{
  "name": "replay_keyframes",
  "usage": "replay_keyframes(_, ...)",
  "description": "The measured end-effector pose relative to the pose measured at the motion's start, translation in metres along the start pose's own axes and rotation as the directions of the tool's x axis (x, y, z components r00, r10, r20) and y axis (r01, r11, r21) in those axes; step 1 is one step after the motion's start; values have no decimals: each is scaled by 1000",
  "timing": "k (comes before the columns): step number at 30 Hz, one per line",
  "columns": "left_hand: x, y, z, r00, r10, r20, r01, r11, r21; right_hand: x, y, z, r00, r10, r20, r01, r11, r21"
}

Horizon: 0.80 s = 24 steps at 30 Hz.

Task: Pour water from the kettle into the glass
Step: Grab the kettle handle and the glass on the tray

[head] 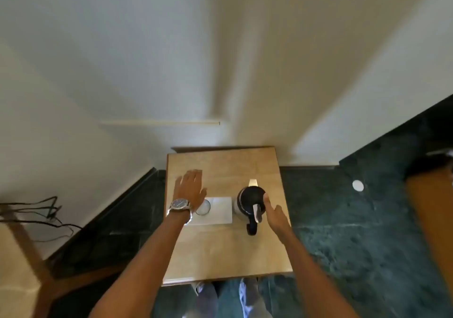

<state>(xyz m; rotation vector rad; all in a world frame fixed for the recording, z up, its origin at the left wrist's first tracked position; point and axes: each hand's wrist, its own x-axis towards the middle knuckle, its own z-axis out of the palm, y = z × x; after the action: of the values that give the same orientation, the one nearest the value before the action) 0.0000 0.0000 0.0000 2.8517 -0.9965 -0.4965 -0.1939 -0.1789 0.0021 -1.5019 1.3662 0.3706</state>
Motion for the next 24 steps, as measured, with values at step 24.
replay_keyframes(24, 33, -43, 208, 907, -285, 310, 392, 839, -377, 74, 89, 104, 964, -212, -161, 266, 812, 519)
